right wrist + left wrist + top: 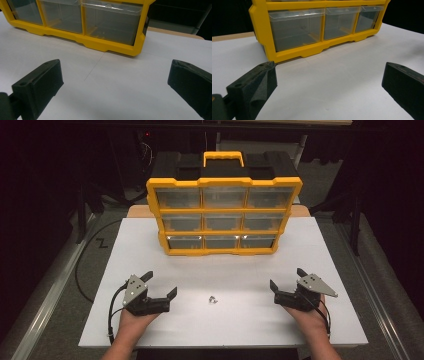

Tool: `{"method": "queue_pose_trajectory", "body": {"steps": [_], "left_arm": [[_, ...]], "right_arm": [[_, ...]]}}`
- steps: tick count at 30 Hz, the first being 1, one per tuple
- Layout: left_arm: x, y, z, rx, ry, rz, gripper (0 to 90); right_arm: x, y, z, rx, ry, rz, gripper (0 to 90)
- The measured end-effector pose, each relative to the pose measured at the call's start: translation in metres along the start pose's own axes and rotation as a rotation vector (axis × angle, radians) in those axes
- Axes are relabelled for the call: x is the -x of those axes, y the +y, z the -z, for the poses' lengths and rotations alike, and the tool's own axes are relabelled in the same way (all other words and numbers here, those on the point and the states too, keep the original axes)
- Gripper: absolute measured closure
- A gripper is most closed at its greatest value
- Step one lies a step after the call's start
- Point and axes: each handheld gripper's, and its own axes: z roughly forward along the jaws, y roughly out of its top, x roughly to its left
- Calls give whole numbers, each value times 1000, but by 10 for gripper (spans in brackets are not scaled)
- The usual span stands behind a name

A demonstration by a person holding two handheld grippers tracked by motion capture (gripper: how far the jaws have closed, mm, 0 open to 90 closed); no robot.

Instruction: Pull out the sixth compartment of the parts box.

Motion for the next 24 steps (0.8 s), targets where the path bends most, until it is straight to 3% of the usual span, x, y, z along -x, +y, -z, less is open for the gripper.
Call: {"method": "queue_pose_trajectory", "body": {"steps": [13, 24], "left_arm": [[1, -1, -3, -19, 0, -11, 5], [0, -2, -3, 4, 1, -3, 5]], "right_arm": [[-5, 9, -17, 16, 26, 31, 8], [-6, 20, -33, 22, 22, 42, 8]]}}
